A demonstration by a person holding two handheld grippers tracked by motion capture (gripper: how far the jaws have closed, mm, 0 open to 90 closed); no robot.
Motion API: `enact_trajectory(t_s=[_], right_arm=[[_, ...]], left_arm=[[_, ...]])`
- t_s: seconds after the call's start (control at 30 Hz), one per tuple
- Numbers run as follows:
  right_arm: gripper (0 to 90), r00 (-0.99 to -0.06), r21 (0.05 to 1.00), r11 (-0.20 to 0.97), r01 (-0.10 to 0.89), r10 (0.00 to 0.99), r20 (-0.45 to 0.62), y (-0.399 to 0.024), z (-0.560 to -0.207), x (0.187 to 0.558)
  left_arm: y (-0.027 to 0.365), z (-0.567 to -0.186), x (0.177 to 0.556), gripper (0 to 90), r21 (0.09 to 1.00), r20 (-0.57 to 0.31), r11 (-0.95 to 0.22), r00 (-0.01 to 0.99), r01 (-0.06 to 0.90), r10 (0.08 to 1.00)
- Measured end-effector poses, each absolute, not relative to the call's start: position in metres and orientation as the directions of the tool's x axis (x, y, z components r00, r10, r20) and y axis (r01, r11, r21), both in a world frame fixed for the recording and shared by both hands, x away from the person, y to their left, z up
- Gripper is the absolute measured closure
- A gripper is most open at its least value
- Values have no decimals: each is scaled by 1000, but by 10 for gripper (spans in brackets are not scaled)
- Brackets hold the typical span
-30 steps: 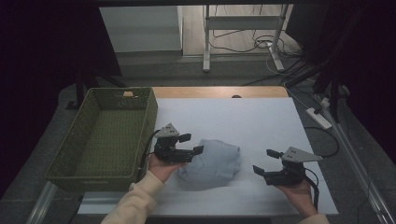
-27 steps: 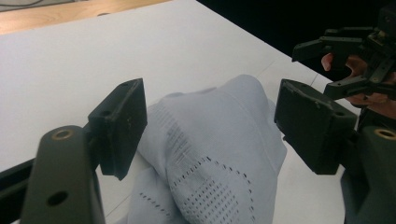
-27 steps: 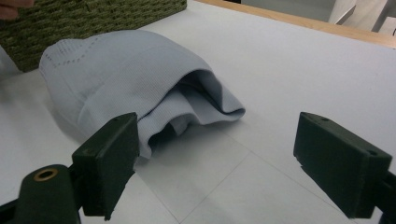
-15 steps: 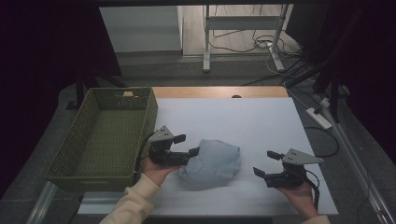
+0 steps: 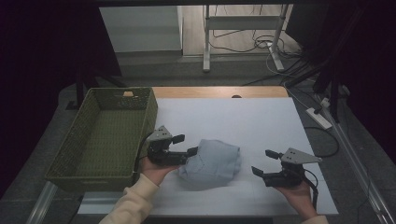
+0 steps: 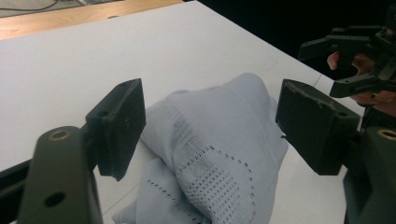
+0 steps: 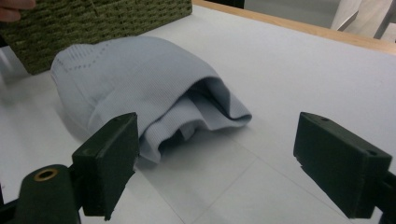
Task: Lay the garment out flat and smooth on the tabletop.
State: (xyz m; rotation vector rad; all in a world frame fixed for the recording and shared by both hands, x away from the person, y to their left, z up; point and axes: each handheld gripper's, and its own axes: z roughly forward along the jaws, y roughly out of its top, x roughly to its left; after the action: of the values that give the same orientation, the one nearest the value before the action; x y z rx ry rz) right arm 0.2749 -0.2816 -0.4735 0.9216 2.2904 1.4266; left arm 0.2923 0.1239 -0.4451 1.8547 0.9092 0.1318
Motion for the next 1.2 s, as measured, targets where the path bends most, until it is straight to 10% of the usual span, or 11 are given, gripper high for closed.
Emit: enact_trajectory(t_s=[1.2], right_arm=[[150, -788, 847, 338, 410, 599, 142, -174, -472, 379]], left_arm=[[130, -444, 294, 266, 821, -339, -168, 702, 546, 626]])
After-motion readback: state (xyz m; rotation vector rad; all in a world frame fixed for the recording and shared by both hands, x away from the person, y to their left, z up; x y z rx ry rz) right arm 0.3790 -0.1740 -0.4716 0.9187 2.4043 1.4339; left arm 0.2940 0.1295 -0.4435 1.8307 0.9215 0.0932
